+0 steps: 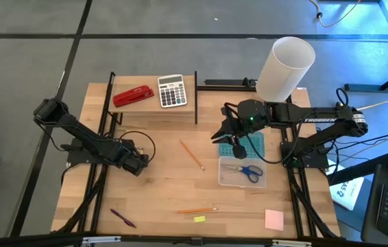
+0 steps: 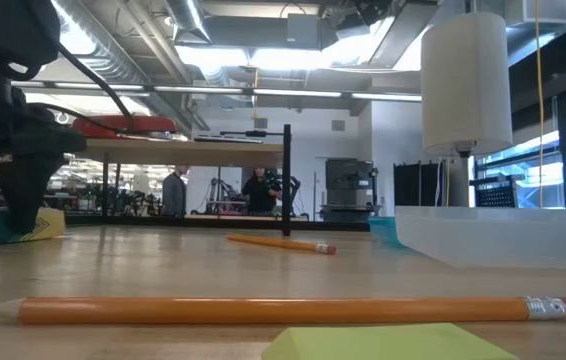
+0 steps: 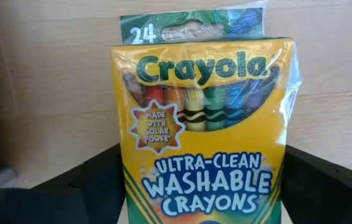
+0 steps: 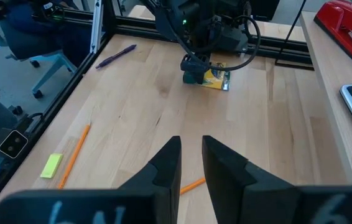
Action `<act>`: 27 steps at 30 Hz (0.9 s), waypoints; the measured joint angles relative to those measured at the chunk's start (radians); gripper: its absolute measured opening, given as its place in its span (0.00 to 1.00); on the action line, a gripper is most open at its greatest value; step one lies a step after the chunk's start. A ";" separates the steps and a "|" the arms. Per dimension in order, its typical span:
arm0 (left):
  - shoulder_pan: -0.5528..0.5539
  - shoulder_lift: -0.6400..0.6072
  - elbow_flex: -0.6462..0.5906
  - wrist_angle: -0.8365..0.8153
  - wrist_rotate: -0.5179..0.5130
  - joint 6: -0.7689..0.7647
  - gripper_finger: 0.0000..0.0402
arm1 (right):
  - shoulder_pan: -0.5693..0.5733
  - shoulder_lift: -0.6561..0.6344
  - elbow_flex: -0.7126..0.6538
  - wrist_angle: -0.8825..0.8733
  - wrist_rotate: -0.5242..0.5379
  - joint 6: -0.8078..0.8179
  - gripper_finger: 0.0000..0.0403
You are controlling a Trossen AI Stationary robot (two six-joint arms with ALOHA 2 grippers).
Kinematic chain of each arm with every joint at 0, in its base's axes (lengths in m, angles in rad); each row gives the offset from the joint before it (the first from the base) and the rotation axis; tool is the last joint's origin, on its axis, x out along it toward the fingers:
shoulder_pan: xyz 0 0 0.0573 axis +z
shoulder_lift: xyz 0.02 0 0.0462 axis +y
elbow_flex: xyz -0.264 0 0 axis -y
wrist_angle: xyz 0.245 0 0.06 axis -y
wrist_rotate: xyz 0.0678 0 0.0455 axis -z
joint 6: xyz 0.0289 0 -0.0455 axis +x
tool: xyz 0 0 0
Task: Pack school essentials
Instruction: Put the yellow crayon box into the blue supply box
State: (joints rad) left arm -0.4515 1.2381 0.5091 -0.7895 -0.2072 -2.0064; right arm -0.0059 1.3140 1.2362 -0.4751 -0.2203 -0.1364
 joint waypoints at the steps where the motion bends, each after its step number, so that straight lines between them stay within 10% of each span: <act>1: 0.000 0.000 0.000 0.000 0.000 -0.002 0.81 | 0.000 0.000 0.000 0.000 0.000 0.000 0.17; 27: 0.000 -0.010 0.000 0.030 0.023 0.103 0.78 | 0.000 0.000 0.000 0.000 0.000 0.000 0.17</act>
State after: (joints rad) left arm -0.4519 1.2281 0.5095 -0.7593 -0.1844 -1.9039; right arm -0.0059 1.3140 1.2362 -0.4751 -0.2199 -0.1364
